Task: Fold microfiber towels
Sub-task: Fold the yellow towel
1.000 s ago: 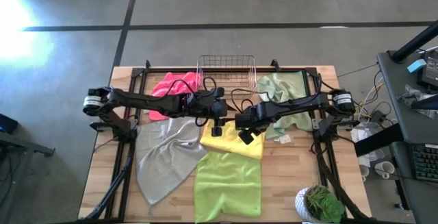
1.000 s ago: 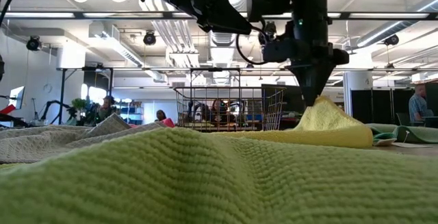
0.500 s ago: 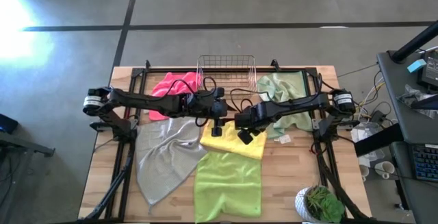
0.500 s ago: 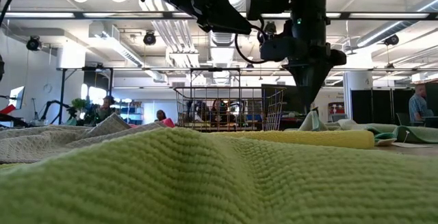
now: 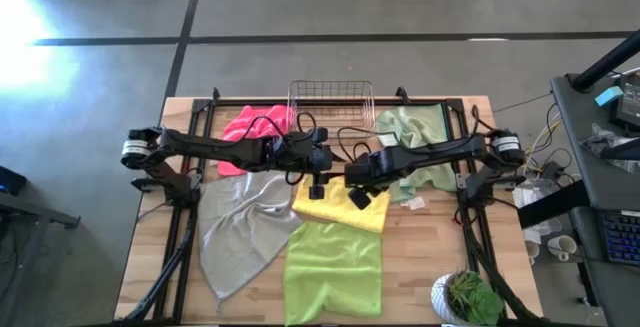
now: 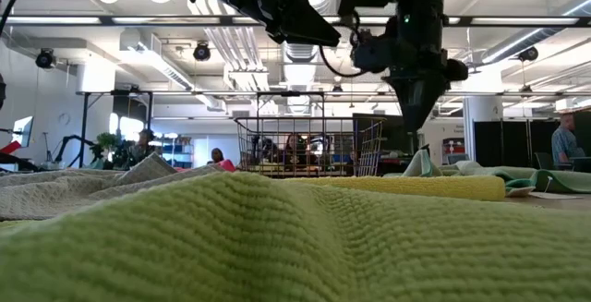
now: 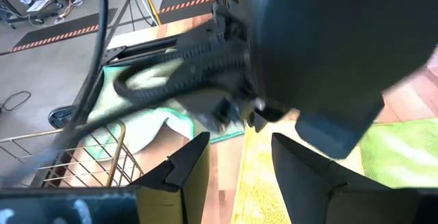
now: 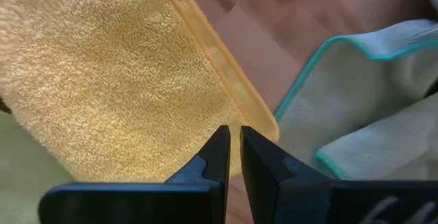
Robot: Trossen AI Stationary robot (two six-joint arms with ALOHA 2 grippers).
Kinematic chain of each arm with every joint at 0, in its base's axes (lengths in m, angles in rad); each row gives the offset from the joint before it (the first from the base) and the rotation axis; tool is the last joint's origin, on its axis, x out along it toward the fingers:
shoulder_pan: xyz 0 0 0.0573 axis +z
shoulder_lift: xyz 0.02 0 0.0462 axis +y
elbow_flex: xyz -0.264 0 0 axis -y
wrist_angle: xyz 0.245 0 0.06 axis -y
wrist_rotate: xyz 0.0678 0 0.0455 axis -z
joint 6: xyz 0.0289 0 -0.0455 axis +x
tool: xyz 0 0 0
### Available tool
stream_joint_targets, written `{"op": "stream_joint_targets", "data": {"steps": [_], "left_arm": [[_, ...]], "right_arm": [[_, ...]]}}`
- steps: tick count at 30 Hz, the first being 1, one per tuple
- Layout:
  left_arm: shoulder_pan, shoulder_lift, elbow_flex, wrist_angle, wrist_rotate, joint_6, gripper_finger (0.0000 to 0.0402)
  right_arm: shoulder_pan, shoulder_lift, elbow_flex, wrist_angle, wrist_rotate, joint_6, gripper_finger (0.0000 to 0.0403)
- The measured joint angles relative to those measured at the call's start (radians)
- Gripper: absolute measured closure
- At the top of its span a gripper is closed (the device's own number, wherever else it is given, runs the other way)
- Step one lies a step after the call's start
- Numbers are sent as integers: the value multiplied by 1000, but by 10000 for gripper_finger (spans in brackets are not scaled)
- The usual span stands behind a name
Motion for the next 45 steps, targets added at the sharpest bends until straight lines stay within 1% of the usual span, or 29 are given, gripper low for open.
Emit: {"op": "stream_joint_targets", "data": {"steps": [6, 11, 13, 16, 23, 25, 27, 32, 37, 42, 45], "left_arm": [[0, 0, 0, 0, 0, 0, 259], [0, 0, 0, 0, -1, 0, 259], [0, 0, 0, 0, -1, 0, 259], [0, 0, 0, 0, -1, 0, 259], [0, 0, 0, 0, -6, 0, 259], [0, 0, 0, 0, -6, 0, 259], [0, 0, 0, 0, -6, 0, 259], [0, 0, 0, 0, -5, 0, 259], [0, 0, 0, 0, -4, 0, 259], [0, 0, 0, 0, -3, 0, 259], [0, 0, 0, 0, 1, 0, 259]], "right_arm": [[0, -123, 0, -8, 53, -70, 373], [1, -205, -7, -2, 104, -74, 372], [1, -227, -12, 8, 105, -79, 364], [1, -247, -15, 11, 106, -101, 336], [1, -252, -15, 12, 105, -162, 233], [1, -252, -15, 9, 104, -182, 211], [2, -252, -15, 3, 92, -231, 199], [13, -256, -15, -65, 37, -297, 194], [45, -264, -19, -157, 28, -298, 204], [121, -277, -65, -150, 23, -289, 213], [166, -279, -107, -150, 20, -241, 213]]}}
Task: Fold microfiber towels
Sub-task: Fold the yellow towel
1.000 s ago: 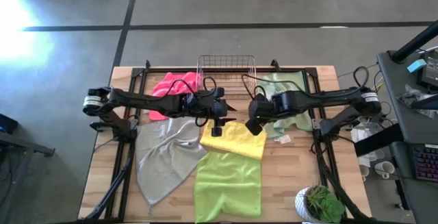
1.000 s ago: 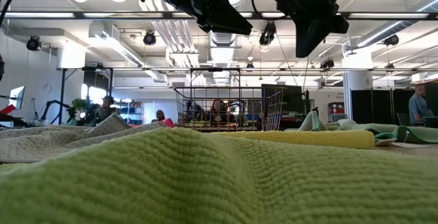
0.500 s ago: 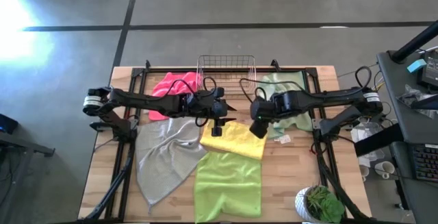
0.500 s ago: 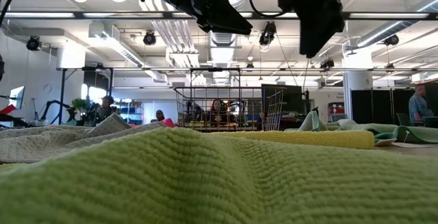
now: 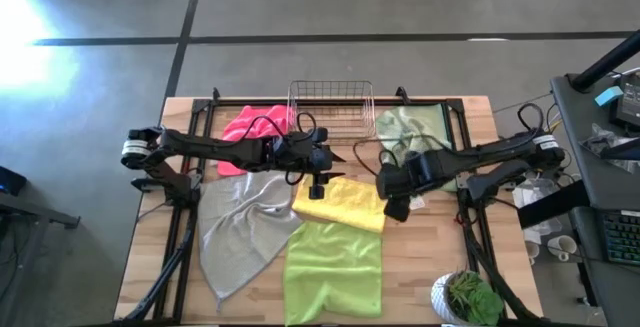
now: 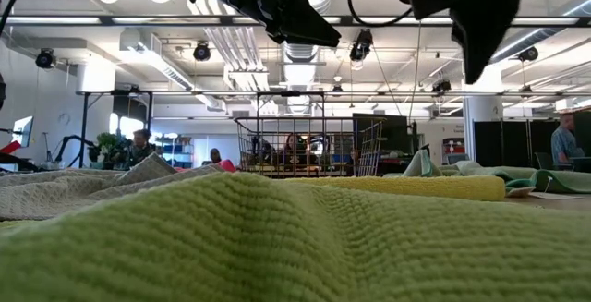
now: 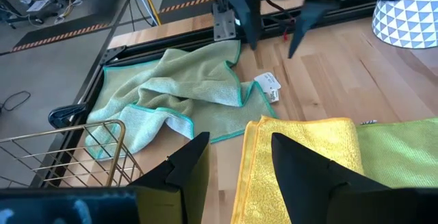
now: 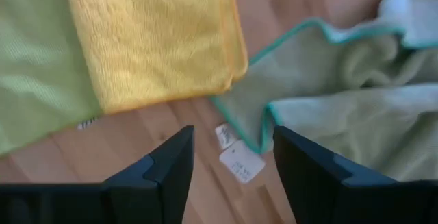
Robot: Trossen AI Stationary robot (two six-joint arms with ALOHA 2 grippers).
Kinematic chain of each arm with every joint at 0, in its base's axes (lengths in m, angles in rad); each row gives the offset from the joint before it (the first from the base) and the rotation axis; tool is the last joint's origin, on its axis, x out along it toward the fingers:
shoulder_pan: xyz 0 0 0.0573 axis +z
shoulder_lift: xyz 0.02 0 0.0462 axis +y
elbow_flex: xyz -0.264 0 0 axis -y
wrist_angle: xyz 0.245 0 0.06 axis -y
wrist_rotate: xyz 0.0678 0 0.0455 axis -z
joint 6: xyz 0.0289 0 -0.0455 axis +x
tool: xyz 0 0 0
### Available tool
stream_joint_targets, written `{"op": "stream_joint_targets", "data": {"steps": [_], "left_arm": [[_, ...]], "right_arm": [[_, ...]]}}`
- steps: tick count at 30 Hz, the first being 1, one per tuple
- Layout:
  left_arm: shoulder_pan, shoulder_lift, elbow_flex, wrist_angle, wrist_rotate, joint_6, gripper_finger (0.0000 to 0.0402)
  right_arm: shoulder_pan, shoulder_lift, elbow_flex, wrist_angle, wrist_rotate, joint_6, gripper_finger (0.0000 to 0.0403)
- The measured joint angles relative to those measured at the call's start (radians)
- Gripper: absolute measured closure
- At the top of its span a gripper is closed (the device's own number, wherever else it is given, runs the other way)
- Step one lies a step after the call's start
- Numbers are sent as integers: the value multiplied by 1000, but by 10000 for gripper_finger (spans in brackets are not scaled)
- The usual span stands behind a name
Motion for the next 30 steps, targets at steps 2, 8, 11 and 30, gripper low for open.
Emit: {"op": "stream_joint_targets", "data": {"steps": [2, 8, 11, 30], "left_arm": [[0, 0, 0, 0, 0, 0, 259], [0, 0, 0, 0, 0, 0, 259], [0, 0, 0, 3, 0, 0, 259], [-8, 0, 0, 10, -2, -114, 259]], "right_arm": [[27, -4, -28, 6, -4, 42, 213], [91, -24, -129, 95, -7, 246, 215], [115, -44, -189, 194, -27, 347, 216], [134, -69, -464, 642, 39, 935, 216]]}}
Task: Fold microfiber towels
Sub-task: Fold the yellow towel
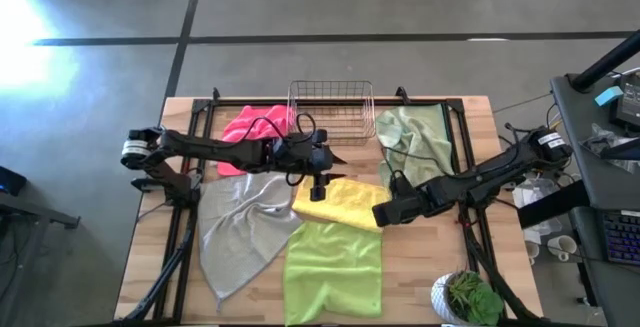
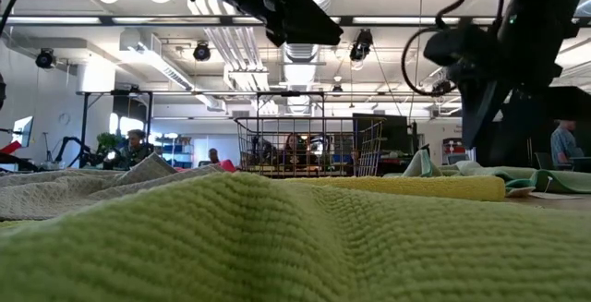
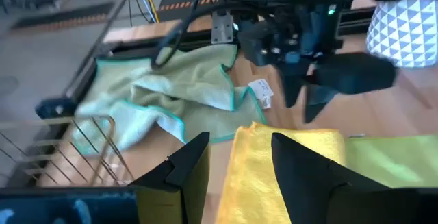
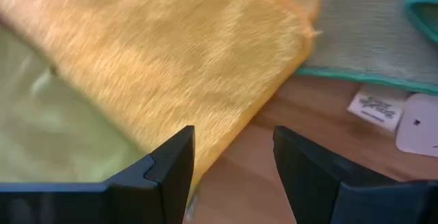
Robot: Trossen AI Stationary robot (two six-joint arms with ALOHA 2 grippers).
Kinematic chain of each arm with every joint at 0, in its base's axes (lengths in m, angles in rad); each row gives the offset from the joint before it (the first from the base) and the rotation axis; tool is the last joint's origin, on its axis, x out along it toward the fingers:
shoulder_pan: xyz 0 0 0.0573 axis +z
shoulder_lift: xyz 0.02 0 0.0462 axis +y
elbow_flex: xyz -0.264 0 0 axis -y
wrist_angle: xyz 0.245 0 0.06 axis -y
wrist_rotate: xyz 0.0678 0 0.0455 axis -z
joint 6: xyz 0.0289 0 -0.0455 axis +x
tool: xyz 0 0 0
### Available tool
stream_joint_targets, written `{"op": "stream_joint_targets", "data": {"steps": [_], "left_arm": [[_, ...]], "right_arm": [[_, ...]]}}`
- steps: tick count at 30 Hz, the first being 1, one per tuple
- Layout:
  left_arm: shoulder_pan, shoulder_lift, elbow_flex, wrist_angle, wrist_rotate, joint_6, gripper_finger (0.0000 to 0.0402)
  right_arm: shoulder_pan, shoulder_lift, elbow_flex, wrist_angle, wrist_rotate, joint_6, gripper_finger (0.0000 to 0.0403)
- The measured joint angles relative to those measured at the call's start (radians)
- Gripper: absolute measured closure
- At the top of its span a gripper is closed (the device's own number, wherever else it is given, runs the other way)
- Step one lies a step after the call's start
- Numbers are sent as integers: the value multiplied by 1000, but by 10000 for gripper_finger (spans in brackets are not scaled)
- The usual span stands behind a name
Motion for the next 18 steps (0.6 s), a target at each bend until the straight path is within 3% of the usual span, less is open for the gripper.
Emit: {"op": "stream_joint_targets", "data": {"steps": [7, 14, 18], "left_arm": [[0, -1, 1, -90, 0, -44, 259], [1, 1, -1, -347, 0, -45, 259], [1, 30, -10, -413, 0, -53, 259]], "right_arm": [[0, 0, -61, 106, 20, 69, 216], [0, 0, -87, 156, 17, 35, 216], [0, 0, -87, 157, 14, -21, 216]]}}
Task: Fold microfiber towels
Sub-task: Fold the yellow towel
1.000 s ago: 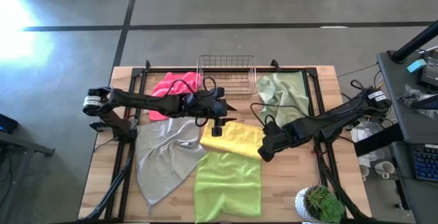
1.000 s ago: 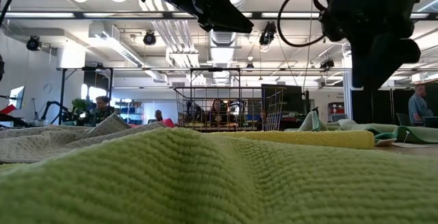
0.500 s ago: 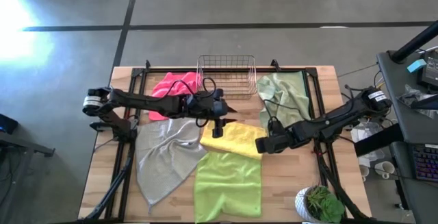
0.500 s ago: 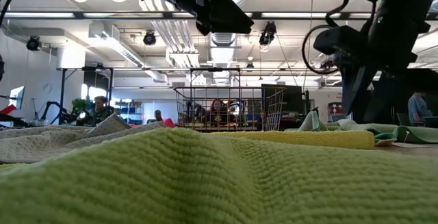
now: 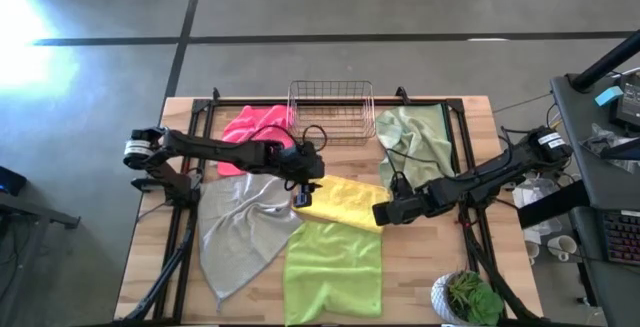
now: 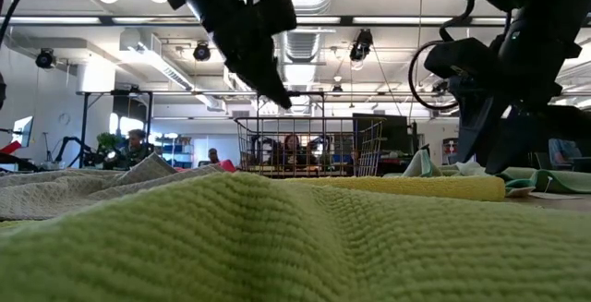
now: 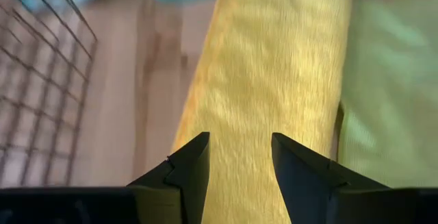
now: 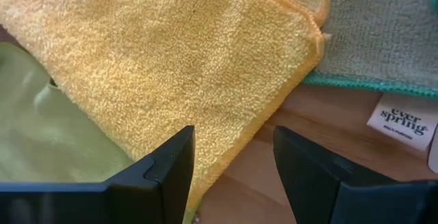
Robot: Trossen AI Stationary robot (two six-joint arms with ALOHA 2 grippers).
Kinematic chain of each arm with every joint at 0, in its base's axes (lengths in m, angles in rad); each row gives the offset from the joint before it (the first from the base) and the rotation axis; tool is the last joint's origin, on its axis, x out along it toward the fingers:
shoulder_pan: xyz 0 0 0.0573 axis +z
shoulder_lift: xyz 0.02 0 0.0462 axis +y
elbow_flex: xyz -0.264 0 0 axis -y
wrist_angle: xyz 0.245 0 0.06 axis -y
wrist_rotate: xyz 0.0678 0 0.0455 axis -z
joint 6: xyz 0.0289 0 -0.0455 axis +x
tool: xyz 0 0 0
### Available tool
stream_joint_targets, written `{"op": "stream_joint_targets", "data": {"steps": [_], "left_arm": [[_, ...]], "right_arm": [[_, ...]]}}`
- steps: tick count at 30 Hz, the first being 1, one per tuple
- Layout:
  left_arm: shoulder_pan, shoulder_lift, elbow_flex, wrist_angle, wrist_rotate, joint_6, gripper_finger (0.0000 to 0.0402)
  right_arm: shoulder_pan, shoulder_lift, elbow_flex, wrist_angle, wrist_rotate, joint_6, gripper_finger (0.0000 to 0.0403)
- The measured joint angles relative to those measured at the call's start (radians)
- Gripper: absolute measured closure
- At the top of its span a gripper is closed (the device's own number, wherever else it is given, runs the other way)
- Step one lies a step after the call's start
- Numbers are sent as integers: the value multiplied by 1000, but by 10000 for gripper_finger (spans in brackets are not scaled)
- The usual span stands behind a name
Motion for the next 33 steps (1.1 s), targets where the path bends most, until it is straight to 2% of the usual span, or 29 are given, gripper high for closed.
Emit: {"op": "stream_joint_targets", "data": {"steps": [5, 9, 15, 19, 25, 33], "left_arm": [[0, 33, -20, 4, 1, -70, 259], [0, 35, -49, -3, 1, -111, 259], [-2, 19, -56, -160, 13, -150, 259], [-14, 6, -62, -197, 89, -148, 259], [-65, 2, -64, -79, 242, -175, 259], [-192, 2, -100, 62, 223, -276, 259]], "right_arm": [[0, 0, 7, 9, -31, -36, 216], [2, -1, 14, 99, -103, -92, 216], [51, -1, 24, 290, -135, -108, 216], [81, 0, 24, 281, -131, -56, 216], [83, -1, 29, 290, -127, -41, 216], [72, -1, 102, 285, -97, -116, 216]]}}
